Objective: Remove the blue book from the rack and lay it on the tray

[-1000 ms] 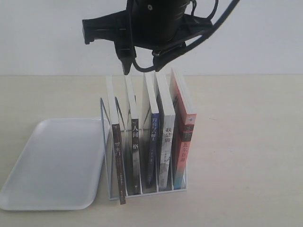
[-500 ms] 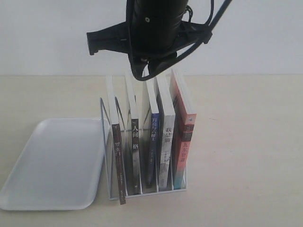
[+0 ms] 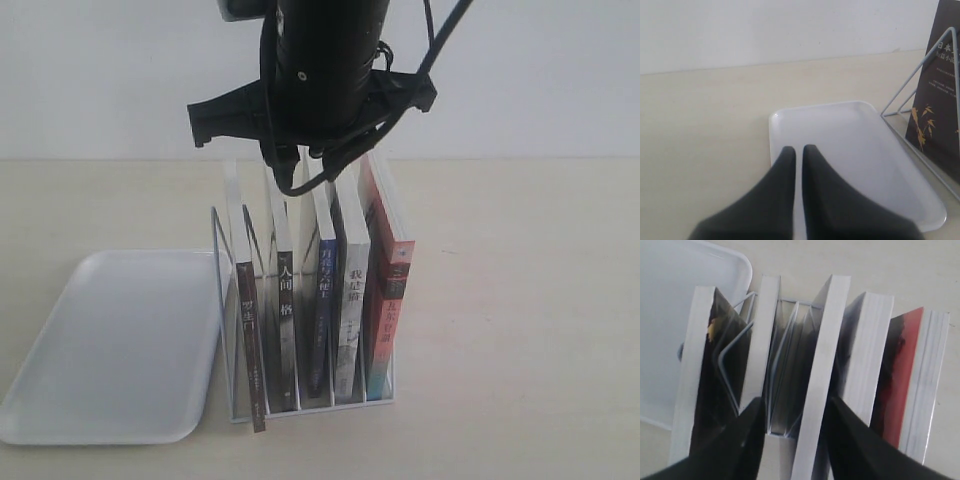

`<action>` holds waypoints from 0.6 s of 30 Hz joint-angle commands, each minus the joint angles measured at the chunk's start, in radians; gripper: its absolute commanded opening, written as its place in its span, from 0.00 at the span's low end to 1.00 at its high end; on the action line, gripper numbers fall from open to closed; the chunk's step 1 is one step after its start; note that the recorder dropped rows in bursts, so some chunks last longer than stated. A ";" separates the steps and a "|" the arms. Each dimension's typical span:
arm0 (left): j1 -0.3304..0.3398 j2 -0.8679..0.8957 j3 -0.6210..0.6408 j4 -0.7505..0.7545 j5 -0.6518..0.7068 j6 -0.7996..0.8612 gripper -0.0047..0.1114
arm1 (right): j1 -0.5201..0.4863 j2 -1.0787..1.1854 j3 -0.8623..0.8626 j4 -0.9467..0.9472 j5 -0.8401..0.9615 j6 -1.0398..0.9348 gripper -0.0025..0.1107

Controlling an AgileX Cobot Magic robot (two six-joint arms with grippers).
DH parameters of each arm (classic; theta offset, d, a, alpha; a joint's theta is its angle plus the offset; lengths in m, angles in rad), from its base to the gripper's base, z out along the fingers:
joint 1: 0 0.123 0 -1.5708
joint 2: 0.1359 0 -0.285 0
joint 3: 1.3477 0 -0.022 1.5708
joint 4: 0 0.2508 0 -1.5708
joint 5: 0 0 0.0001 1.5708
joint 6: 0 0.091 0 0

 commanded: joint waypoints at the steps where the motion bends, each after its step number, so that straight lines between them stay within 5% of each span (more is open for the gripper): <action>1: 0.004 -0.003 0.003 0.001 -0.002 -0.007 0.08 | -0.002 0.005 -0.001 -0.012 -0.002 -0.002 0.36; 18: 0.004 -0.003 0.003 0.001 -0.002 -0.007 0.08 | -0.002 0.053 -0.001 -0.016 -0.002 -0.002 0.36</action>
